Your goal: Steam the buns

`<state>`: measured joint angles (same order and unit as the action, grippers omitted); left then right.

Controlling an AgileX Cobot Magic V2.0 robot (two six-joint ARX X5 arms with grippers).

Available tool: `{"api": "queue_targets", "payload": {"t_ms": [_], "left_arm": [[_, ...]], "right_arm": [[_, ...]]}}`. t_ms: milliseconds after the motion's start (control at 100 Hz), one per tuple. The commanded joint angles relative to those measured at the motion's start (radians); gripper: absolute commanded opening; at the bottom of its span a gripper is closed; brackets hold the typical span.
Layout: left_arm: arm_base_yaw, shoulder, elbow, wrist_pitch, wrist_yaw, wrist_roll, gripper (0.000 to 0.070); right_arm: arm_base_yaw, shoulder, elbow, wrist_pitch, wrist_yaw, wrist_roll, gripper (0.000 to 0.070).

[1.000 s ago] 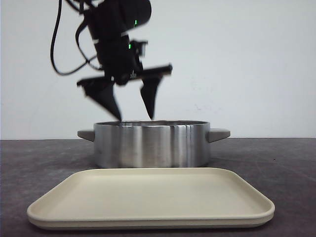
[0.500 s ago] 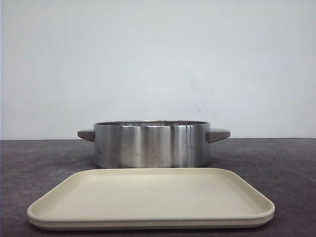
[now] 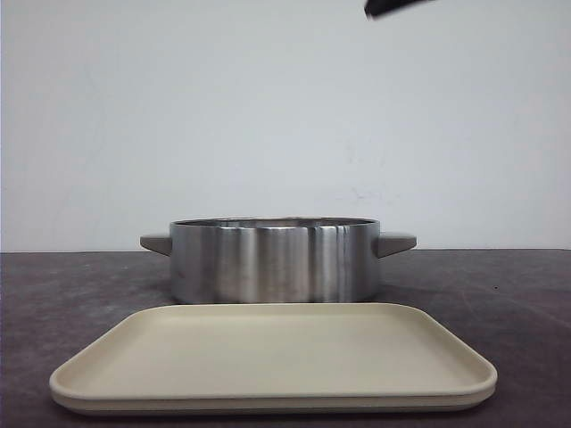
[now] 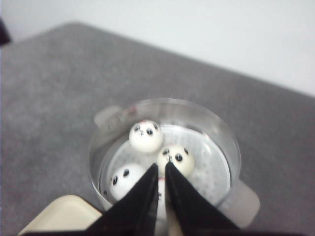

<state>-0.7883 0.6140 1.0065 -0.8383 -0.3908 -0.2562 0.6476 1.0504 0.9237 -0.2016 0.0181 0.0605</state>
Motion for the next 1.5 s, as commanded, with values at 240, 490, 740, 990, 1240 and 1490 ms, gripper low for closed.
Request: {"api": "queue_targets", "payload": {"t_ms": [240, 490, 740, 990, 1240, 1490], "left_arm": [[-0.008, -0.056, -0.029, -0.062, -0.005, -0.047, 0.0000], [-0.008, -0.058, -0.029, -0.059, -0.005, -0.047, 0.0000], [-0.008, -0.058, -0.029, -0.059, -0.005, -0.047, 0.0000], [-0.008, -0.059, -0.029, -0.060, -0.005, -0.047, 0.0000], [-0.008, -0.059, -0.029, -0.059, -0.005, -0.047, 0.0000], [-0.008, -0.059, -0.029, -0.060, -0.005, -0.047, 0.0000]], "right_arm": [[0.008, 0.001, 0.018, 0.021, -0.002, 0.015, 0.0017], [0.008, 0.001, 0.019, 0.052, -0.002, 0.015, 0.0017], [0.012, -0.012, 0.019, 0.045, 0.000, 0.014, 0.0017], [-0.012, -0.160, 0.004, -0.023, 0.064, 0.014, 0.0017], [-0.147, -0.417, -0.236, 0.066, 0.148, -0.040, 0.0017], [-0.271, -0.729, -0.643, 0.284, 0.139, -0.042, 0.0017]]}}
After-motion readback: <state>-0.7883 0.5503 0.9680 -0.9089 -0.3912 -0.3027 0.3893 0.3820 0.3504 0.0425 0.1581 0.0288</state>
